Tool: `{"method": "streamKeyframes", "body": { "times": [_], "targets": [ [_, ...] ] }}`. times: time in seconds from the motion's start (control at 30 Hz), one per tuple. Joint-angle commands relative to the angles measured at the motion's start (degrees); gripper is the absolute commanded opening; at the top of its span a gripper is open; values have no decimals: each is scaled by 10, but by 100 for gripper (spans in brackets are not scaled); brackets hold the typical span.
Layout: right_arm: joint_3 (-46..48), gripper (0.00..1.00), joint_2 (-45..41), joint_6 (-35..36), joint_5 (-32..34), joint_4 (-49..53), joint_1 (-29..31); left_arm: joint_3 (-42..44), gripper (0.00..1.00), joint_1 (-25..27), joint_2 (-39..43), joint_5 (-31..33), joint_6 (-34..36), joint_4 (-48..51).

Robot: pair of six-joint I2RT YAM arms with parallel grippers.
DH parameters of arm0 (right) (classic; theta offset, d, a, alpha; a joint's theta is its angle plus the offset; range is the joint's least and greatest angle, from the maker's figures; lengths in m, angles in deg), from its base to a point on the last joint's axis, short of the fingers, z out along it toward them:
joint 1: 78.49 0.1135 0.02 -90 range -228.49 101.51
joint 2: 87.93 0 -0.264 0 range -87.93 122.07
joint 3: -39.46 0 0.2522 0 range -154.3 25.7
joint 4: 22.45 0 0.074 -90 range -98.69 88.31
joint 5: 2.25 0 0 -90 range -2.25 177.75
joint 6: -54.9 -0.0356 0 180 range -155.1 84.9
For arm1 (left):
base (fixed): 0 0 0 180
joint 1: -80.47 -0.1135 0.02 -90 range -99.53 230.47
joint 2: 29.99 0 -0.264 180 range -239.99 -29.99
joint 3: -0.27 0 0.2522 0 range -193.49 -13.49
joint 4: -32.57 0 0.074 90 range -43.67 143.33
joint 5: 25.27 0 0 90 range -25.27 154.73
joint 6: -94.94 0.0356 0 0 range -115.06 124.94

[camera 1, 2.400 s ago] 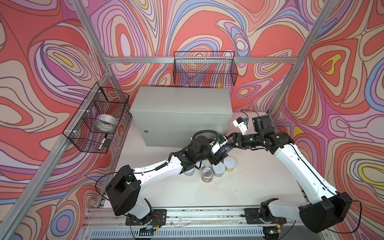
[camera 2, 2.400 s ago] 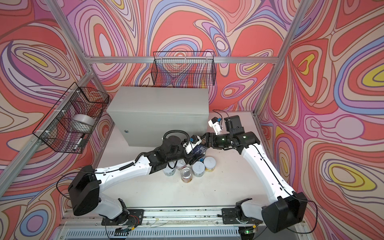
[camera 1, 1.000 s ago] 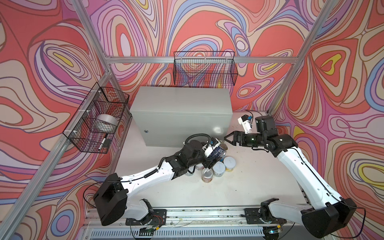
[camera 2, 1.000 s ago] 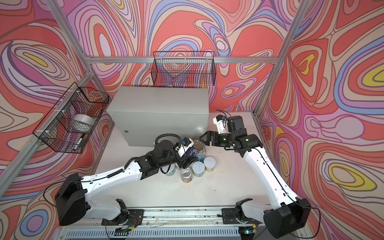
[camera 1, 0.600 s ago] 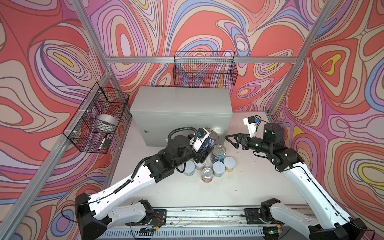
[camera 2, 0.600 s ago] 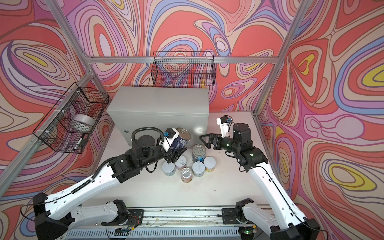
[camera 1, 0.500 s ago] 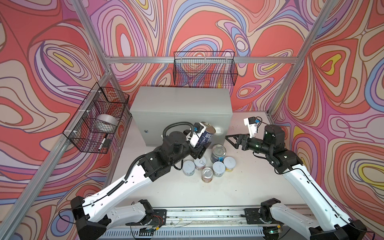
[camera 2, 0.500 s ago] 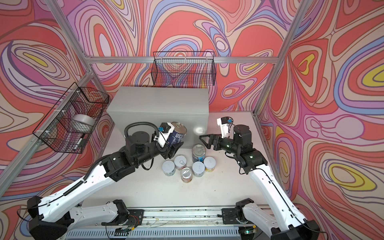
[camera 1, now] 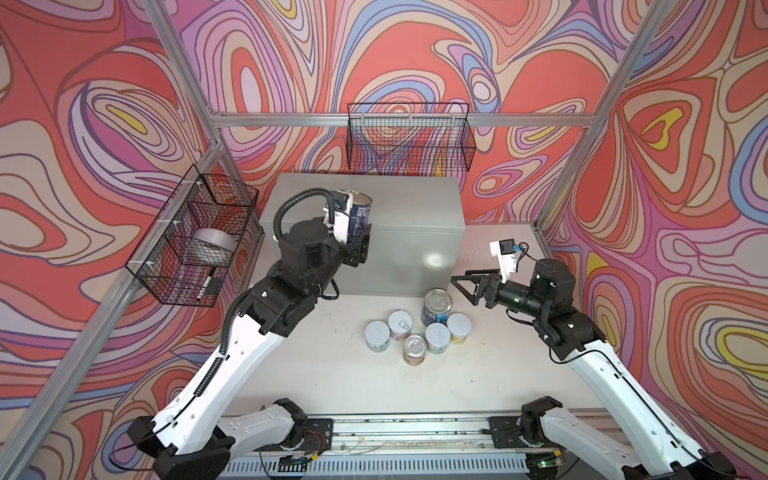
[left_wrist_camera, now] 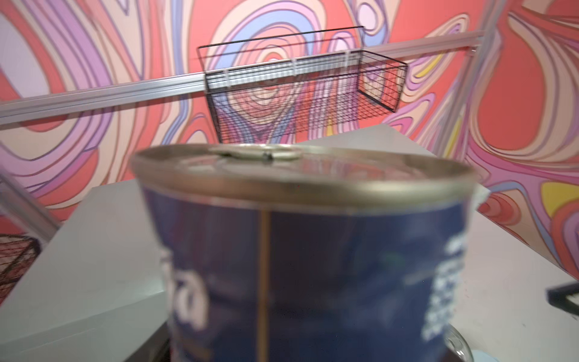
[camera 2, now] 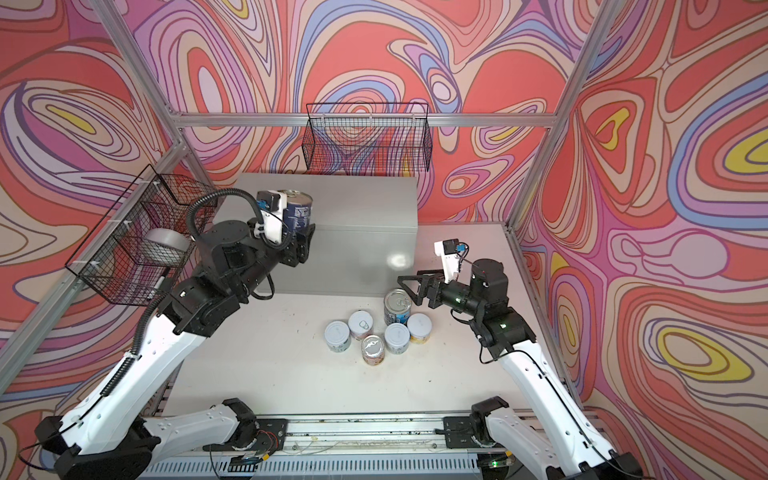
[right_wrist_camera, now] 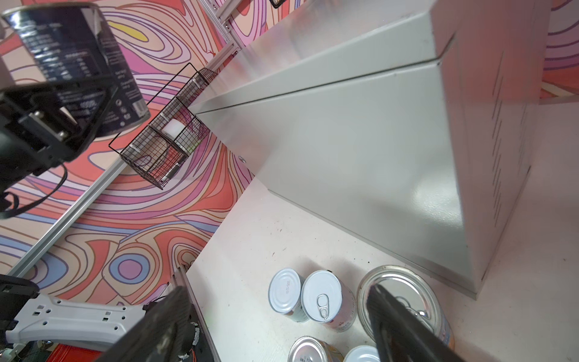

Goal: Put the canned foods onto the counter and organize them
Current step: 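Raise the dark-blue can with the left gripper over the grey cabinet top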

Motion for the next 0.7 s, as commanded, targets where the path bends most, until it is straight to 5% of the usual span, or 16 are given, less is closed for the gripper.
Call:
{"method": "streamKeyframes", "body": {
  "times": [0.0,0.43,0.67],
  "targets": [
    [11,91,-9,17,-11,-19,1,-51,57,-55,-7,0,-18,-89],
    [6,91,1,27,-20,-19,1,-141,56,-273,-145,-144,-105,-167],
    [15,91,-6,20,2,-20,1,-192,57,-310,-234,-209,-104,-203]
  ]
}}
